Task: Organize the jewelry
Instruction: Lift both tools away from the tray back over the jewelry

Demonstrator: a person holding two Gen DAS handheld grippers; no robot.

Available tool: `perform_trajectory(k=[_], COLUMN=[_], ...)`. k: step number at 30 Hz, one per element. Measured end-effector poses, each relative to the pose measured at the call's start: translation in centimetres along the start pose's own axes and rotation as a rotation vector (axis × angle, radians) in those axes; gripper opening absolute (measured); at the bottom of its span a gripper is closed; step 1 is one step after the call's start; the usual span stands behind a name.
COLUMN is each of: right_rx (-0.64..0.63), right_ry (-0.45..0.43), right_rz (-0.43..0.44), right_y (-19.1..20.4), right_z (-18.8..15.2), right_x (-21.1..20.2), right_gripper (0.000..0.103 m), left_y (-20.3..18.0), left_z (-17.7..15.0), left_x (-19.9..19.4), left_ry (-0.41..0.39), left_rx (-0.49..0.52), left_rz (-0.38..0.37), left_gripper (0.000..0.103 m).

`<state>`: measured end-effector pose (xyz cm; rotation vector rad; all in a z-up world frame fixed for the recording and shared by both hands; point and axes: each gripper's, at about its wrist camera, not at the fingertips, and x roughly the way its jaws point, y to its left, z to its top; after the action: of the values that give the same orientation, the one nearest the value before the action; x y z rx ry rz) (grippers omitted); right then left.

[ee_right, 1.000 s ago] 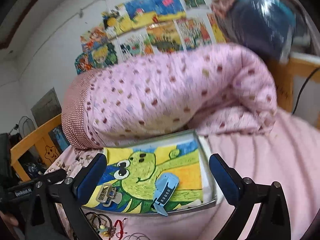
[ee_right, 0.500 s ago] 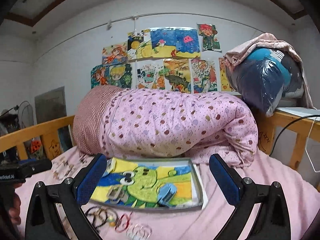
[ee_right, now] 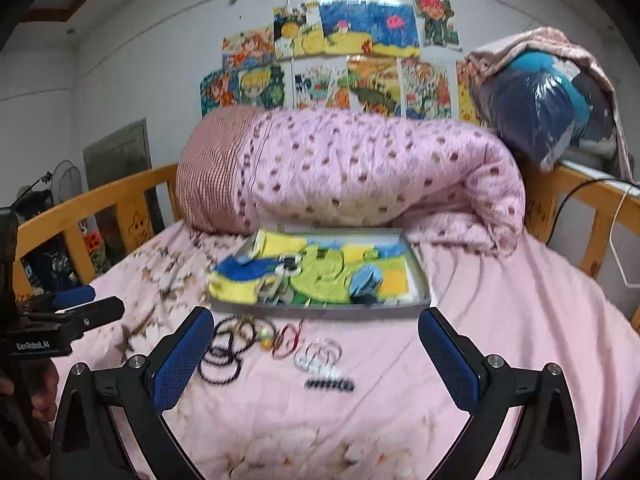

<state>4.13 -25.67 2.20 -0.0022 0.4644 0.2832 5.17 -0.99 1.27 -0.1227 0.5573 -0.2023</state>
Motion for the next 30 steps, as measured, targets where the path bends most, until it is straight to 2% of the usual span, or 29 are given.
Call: perform_trajectory(k=[9, 16, 22, 30], right_rx=[0.048, 0.081, 0.11, 0.059], right_ry=[0.134, 0.24, 0.314, 0.428], right_rz=[-0.019, -0.031, 0.027, 0.137], right_y=[-0.7, -1.7, -3.5, -5.2], right_z=[-2.2, -3.5, -3.4, -4.1], right_x=[1.7, 3.3, 4.7, 7.7], right_gripper=[0.103, 0.103, 0.103, 0.103], left_y=[-0.3, -0.3, -0.3, -0.6], left_z=[-3.3, -4.4, -4.4, -2.7], left_x=[1.6, 2.6, 4.3, 7.5], left_ry=[0.117, 0.166, 0.214, 0.235], left_rx=[0.039, 0.033, 0.017, 0.02], left_rz=[0.002, 0.005, -0.037, -0.101], left_gripper=[0.101, 0.101, 0.101, 0.101])
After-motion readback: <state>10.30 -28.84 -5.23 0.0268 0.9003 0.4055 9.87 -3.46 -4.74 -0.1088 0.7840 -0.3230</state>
